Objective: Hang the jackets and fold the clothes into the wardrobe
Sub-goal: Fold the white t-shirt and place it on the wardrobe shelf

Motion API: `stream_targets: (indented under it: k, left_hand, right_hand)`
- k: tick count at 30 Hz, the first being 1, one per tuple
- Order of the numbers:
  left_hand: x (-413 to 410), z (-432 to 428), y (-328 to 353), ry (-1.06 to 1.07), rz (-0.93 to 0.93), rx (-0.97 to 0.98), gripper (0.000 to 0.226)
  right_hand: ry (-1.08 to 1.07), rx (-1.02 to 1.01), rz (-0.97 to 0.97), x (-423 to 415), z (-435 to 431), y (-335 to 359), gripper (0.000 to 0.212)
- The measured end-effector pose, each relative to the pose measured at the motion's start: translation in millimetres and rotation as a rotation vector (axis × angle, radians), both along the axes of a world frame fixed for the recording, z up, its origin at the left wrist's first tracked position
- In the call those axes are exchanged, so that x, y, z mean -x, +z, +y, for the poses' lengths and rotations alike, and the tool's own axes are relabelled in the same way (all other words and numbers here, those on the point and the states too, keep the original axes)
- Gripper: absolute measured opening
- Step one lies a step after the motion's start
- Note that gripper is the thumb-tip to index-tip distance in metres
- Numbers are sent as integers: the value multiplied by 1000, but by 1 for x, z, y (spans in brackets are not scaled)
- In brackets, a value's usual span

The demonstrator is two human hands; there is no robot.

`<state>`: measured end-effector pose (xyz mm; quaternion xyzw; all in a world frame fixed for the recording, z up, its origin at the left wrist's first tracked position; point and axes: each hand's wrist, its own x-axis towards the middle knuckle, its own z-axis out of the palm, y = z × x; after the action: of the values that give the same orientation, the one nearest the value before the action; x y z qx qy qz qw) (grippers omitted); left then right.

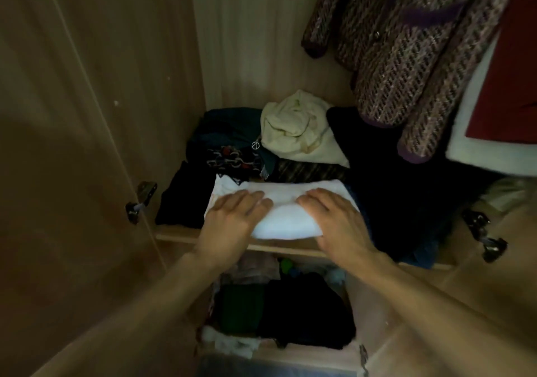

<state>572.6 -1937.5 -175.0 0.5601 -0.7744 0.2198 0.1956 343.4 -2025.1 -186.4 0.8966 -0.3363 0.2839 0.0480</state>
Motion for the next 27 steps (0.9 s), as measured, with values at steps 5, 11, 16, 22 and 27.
stream_targets:
  k: [5,11,16,22,27]
  left_hand:
    - [-12,-87,7,-20,-41,205,36]
    - [-24,-163,-68,-22,-91,71,41]
    - [-32,-160,-117,64,52,-377,99]
    - [-38,-168,-99,17,27,-446,111]
    - [-50,-188,-74,-43,73,-593,101]
  right_hand:
    - [-67,191,-65,-9,-74,13,53]
    - [-45,22,53,-21,-146,-63,73]
    - [26,-369,326,-8,-156,-107,100]
    - [-36,-540,344,-19,-149,-69,95]
    - [-191,-489,202,-43,-164,-62,114]
